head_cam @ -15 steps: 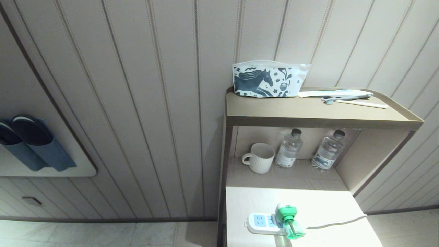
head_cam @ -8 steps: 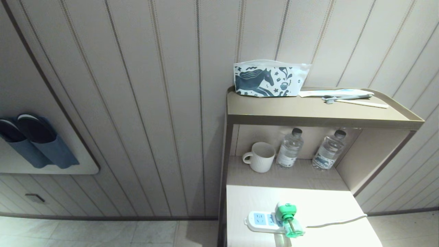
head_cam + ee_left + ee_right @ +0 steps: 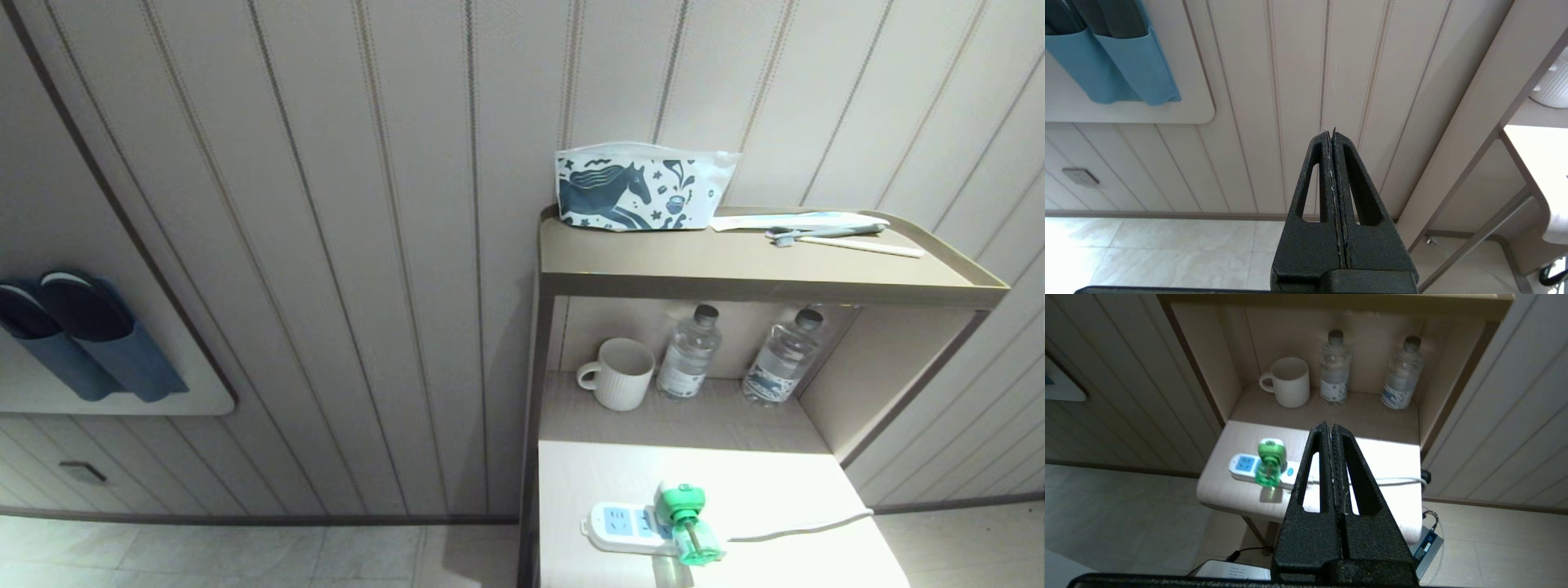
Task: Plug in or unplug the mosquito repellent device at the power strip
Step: Hold the socket with your left hand and unplug it with your right hand
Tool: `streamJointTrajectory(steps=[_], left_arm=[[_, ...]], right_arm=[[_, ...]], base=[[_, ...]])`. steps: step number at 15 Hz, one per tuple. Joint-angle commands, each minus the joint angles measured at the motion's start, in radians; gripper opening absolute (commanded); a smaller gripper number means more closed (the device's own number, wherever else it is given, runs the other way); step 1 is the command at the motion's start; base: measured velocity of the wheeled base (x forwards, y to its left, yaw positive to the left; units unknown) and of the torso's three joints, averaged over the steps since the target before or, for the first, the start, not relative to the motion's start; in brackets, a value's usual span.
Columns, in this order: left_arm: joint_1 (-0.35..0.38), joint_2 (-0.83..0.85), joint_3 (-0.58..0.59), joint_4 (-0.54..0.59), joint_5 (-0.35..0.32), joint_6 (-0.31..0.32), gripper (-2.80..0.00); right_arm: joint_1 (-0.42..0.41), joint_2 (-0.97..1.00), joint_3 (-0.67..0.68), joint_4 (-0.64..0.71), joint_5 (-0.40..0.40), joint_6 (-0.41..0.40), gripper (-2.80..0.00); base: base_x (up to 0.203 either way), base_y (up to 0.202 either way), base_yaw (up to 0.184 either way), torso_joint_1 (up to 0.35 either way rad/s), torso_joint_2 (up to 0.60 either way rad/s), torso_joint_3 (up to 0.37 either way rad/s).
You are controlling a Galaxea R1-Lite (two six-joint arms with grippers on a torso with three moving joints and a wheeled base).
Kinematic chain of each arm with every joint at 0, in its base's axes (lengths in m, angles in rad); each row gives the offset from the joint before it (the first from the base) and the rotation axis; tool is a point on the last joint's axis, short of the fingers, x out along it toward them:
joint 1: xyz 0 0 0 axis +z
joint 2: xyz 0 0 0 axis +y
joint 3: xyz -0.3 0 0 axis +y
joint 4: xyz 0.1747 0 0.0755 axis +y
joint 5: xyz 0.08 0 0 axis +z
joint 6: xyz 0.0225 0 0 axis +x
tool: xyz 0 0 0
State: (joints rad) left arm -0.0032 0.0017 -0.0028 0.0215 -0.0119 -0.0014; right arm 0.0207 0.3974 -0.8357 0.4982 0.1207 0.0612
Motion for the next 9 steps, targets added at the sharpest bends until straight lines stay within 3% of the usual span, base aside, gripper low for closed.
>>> streamJointTrajectory(steps=[1,3,5,7,9], left_arm=[[0.0,0.001,0.0,0.0,0.0,0.0,-2.8],[0.0,0.001,0.0,0.0,0.0,0.0,-2.8],[0.0,0.001,0.0,0.0,0.0,0.0,-2.8],[0.0,0.001,0.0,0.0,0.0,0.0,-2.8],[0.0,0.001,0.0,0.0,0.0,0.0,-2.8]], right_arm=[[0.017,0.354,-0.29,0.086,0.011,0.01,-2.8],[0.06,0.553,-0.504,0.255,0.021,0.008,-2.8],[0.118,0.737,-0.629,0.521,0.028,0.009,-2.8],[0.215,0.881,-0.646,0.702,0.032,0.013,-2.8],[0.289,0.978,-0.576,0.763,0.03,0.015,-2.8]], base=[[0.0,0.0,0.0,0.0,0.0,0.0],[0.0,0.0,0.0,0.0,0.0,0.0],[0.0,0.0,0.0,0.0,0.0,0.0],[0.0,0.0,0.0,0.0,0.0,0.0],[0.0,0.0,0.0,0.0,0.0,0.0]])
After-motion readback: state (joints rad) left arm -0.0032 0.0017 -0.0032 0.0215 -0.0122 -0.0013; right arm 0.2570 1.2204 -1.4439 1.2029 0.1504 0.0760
